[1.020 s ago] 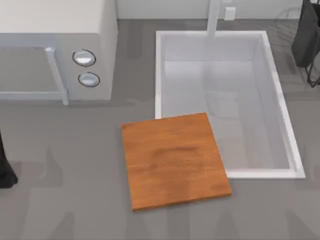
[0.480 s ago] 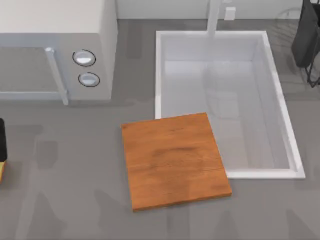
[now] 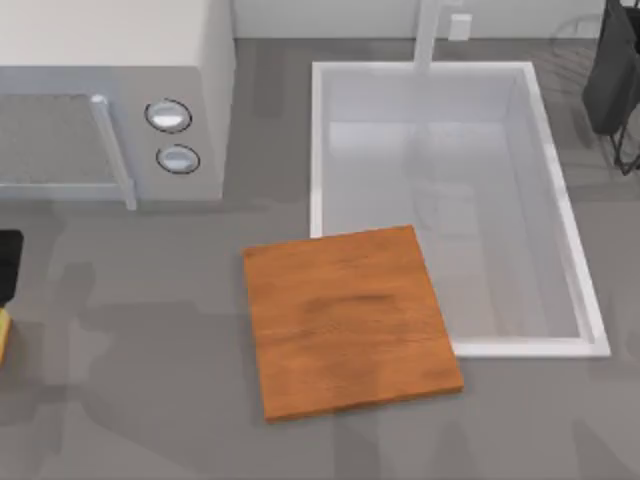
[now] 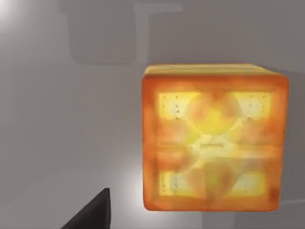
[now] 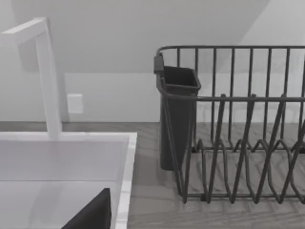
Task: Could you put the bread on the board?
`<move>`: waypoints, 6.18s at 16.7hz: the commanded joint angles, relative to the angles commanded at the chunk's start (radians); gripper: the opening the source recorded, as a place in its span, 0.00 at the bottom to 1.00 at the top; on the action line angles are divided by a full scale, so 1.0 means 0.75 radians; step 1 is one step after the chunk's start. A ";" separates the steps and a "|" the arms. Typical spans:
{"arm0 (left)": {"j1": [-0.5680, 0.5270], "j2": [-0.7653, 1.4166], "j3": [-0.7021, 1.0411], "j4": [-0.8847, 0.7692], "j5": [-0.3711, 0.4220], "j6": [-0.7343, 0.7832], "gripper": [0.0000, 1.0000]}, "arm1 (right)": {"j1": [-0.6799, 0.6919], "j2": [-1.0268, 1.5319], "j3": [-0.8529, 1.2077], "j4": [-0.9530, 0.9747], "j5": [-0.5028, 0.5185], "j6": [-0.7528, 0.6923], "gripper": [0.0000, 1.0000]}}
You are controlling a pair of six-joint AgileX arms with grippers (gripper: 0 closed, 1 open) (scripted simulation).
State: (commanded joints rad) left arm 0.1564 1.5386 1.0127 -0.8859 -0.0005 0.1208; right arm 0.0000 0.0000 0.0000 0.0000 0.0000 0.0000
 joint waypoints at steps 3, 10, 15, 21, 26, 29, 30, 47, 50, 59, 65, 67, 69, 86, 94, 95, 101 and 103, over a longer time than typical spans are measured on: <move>0.020 0.190 0.139 -0.107 0.001 0.015 1.00 | 0.000 0.000 0.000 0.000 0.000 0.000 1.00; 0.021 0.255 0.190 -0.144 0.002 0.021 1.00 | 0.000 0.000 0.000 0.000 0.000 0.000 1.00; 0.026 0.326 0.104 0.013 0.003 0.021 1.00 | 0.000 0.000 0.000 0.000 0.000 0.000 1.00; 0.030 0.426 -0.011 0.225 0.003 0.026 1.00 | 0.000 0.000 0.000 0.000 0.000 0.000 1.00; 0.030 0.426 -0.011 0.225 0.003 0.026 0.85 | 0.000 0.000 0.000 0.000 0.000 0.000 1.00; 0.030 0.426 -0.011 0.225 0.003 0.026 0.62 | 0.000 0.000 0.000 0.000 0.000 0.000 1.00; 0.030 0.426 -0.011 0.225 0.003 0.026 0.55 | 0.000 0.000 0.000 0.000 0.000 0.000 1.00; 0.028 0.407 0.001 0.212 0.004 0.027 0.00 | 0.000 0.000 0.000 0.000 0.000 0.000 1.00; 0.028 0.373 0.074 0.117 0.004 0.026 0.00 | 0.000 0.000 0.000 0.000 0.000 0.000 1.00; 0.024 0.208 0.328 -0.314 0.003 0.020 0.00 | 0.000 0.000 0.000 0.000 0.000 0.000 1.00; 0.006 0.212 0.333 -0.327 0.007 0.061 0.00 | 0.000 0.000 0.000 0.000 0.000 0.000 1.00; -0.042 0.209 0.356 -0.362 0.017 0.153 0.00 | 0.000 0.000 0.000 0.000 0.000 0.000 1.00; -0.115 0.210 0.392 -0.409 0.031 0.303 0.00 | 0.000 0.000 0.000 0.000 0.000 0.000 1.00; -0.972 0.606 0.961 -0.606 0.086 2.345 0.00 | 0.000 0.000 0.000 0.000 0.000 0.000 1.00; -1.181 0.875 1.145 -0.494 0.031 2.980 0.00 | 0.000 0.000 0.000 0.000 0.000 0.000 1.00; -1.193 0.895 1.155 -0.484 0.025 3.021 0.00 | 0.000 0.000 0.000 0.000 0.000 0.000 1.00; -1.207 0.921 1.167 -0.470 0.016 3.071 0.00 | 0.000 0.000 0.000 0.000 0.000 0.000 1.00; -1.200 0.918 1.161 -0.469 0.019 3.072 0.00 | 0.000 0.000 0.000 0.000 0.000 0.000 1.00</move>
State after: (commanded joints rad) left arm -0.7438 2.2268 1.8834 -1.2375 0.0137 2.4248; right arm 0.0000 0.0000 0.0000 0.0000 0.0000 0.0000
